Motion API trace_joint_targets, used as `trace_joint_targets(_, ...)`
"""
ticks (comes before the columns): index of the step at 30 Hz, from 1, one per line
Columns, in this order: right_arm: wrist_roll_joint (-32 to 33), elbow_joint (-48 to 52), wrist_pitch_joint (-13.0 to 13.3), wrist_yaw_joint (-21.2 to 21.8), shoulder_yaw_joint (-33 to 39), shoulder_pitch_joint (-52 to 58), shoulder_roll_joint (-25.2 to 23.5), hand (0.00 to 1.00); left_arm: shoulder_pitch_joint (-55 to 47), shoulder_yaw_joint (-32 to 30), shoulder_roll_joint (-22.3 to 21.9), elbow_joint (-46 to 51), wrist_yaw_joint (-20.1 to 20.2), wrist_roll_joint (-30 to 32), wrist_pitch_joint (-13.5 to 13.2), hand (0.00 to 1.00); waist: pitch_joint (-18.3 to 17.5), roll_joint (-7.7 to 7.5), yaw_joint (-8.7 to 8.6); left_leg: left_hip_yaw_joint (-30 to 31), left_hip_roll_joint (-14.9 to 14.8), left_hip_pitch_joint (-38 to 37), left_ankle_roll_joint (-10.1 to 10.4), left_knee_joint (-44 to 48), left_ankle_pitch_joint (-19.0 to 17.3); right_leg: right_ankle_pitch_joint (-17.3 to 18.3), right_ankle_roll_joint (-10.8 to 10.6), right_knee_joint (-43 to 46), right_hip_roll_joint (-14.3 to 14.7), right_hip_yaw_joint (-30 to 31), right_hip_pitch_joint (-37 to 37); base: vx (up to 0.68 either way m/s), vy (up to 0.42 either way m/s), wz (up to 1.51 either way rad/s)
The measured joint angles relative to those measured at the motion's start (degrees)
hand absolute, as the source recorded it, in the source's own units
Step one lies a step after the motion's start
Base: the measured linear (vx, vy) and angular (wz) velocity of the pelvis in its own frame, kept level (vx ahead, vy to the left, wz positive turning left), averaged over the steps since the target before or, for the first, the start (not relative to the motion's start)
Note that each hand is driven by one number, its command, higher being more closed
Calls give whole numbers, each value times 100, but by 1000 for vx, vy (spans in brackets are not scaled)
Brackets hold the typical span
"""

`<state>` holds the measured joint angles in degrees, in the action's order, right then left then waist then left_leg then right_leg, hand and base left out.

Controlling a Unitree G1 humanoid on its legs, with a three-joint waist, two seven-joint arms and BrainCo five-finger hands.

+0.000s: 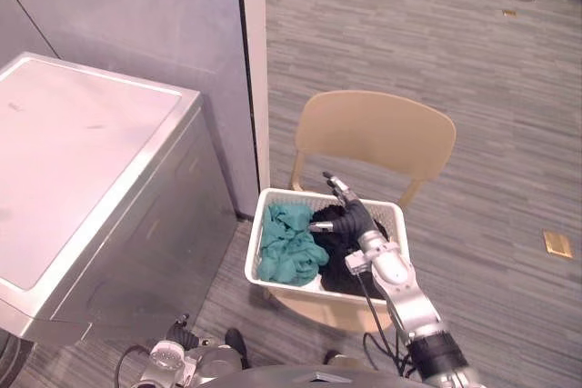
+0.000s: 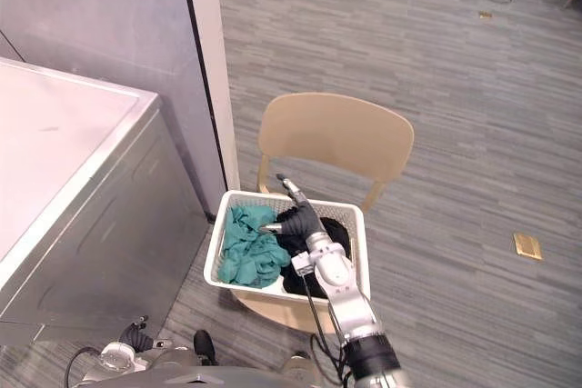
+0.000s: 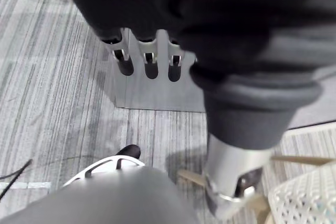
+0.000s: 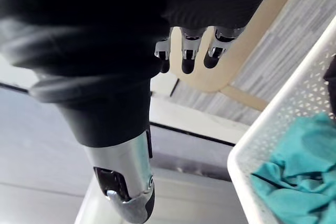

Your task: Pick up the laundry basket with both hands and put the clothes into the washing machine.

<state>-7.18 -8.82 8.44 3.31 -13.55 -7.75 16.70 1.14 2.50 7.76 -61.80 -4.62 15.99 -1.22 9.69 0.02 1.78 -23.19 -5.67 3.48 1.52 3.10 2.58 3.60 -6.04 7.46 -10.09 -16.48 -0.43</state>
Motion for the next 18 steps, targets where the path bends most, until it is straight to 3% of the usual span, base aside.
trace_joint_targets(6, -482, -1087, -126, 2, -801, -1498, 279, 0, 726, 337, -121, 264, -22, -21, -69, 0, 825, -5, 140, 216, -128, 765, -99, 409, 91, -101, 79, 342, 18, -82, -624, -127, 31, 11)
trace_joint_targets(10, -675, -1638, -141, 52, -1163, -1950, 289, 0, 826, 385, -163, 380, -108, -209, -125, 0, 1037, 6, 235, 286, -131, 978, -163, 437, 148, -96, 84, 527, -34, -135, -864, -84, 34, 10)
trace_joint_targets(18, -952, -2329, -257, -8, -1217, -2708, 369, 0, 967, 122, -126, 503, -237, -379, -128, 0, 1386, 19, 300, 360, -117, 1250, -202, 351, 324, -119, 111, 639, -62, -169, -1176, -33, 16, 3)
